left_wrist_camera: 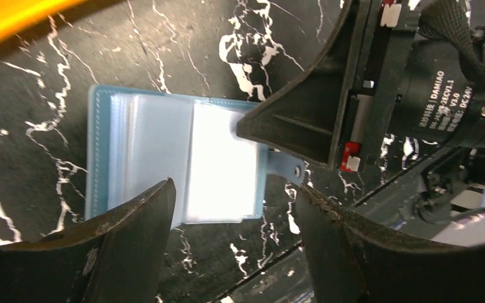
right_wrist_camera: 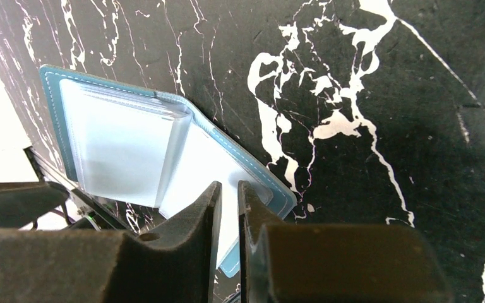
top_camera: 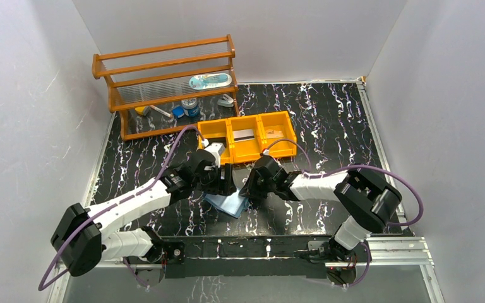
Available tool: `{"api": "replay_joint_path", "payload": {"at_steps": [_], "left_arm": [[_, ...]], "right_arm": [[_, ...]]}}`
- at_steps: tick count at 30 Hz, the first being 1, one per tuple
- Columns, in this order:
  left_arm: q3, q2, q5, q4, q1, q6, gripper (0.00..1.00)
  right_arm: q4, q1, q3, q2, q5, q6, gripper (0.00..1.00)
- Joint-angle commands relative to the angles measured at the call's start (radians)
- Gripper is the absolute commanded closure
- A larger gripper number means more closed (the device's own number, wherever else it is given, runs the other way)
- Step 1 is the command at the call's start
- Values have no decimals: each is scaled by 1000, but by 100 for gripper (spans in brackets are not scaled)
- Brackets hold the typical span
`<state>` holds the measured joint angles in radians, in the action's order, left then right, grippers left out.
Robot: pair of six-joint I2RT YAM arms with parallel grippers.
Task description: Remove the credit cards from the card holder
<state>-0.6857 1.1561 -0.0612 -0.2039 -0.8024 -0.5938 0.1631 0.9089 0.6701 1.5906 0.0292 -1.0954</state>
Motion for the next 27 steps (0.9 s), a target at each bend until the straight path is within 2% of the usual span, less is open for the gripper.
{"api": "replay_joint_path", "payload": {"at_steps": [1,4,8,12,20,27], "left_arm": [[-78,51,94,-126,-3,126,31],[-119,102,88,-171,-3,162,32],[-134,122,122,-211,-1,138,32],[-112,134,109,-205,-1,126,32],[-71,123,168,-198,-1,82,33],[-51,157,99,-167,0,68,35]], "right_arm": [[-1,1,-51,9,-11,-2,76],[27,1,-72,3,-13,-12,76],[32,1,-74,11,-5,-12,75],[59,1,-88,11,1,-13,75],[79,1,-93,21,13,-17,75],[95,1,-95,33,26,-23,76]]}}
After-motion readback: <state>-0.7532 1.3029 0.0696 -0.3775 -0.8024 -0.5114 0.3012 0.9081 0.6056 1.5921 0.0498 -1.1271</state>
